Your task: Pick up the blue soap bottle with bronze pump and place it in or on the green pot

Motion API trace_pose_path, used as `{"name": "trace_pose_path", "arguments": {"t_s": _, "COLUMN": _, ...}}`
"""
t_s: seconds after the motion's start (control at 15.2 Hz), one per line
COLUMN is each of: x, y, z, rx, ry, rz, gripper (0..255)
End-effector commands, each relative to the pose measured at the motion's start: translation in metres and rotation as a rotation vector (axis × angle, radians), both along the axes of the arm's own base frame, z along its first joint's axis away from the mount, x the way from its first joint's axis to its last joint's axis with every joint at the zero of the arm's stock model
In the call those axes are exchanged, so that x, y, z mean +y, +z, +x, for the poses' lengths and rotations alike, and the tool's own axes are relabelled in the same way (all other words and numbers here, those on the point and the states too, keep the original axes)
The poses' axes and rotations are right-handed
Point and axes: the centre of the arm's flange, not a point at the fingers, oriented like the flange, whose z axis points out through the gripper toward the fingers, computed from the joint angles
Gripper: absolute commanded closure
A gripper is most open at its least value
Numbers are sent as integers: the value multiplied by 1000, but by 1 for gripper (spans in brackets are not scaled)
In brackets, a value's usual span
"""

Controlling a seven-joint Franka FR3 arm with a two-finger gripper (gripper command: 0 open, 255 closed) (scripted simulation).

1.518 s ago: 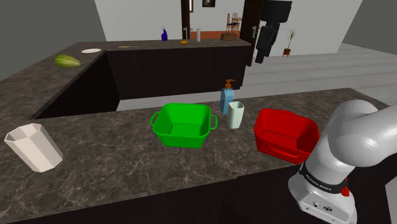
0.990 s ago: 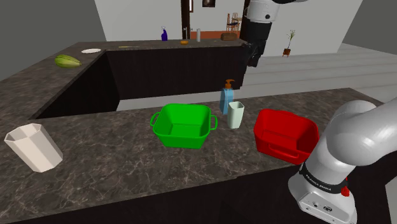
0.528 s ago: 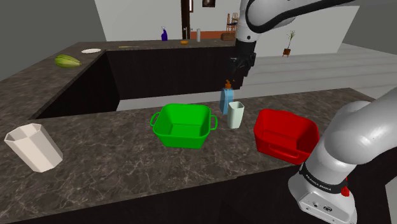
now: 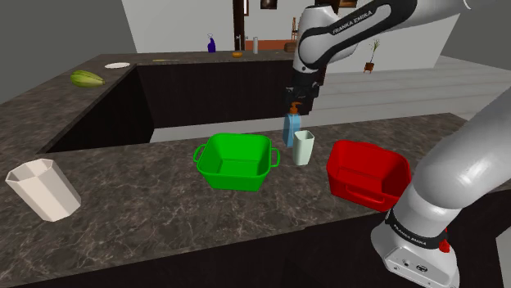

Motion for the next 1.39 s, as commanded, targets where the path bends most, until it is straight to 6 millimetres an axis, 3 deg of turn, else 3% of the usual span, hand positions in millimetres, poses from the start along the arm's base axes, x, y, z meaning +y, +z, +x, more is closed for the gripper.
{"name": "trace_pose_path", "arguments": {"t_s": 0.0, "x": -14, "y": -16, "z": 12, "rx": -9, "ry": -58, "rz": -6, "gripper": 0}}
{"name": "trace_pose_path", "arguments": {"t_s": 0.59, "x": -86, "y": -87, "z": 52, "rx": -43, "ry": -297, "rz": -29, "gripper": 0}}
{"name": "trace_pose_path", "arguments": {"t_s": 1.06, "x": -91, "y": -123, "z": 55, "rx": -43, "ry": -297, "rz": -29, "gripper": 0}}
{"name": "trace_pose_path", "arguments": {"t_s": 1.32, "x": -92, "y": -126, "z": 56, "rx": -43, "ry": -297, "rz": -29, "gripper": 0}}
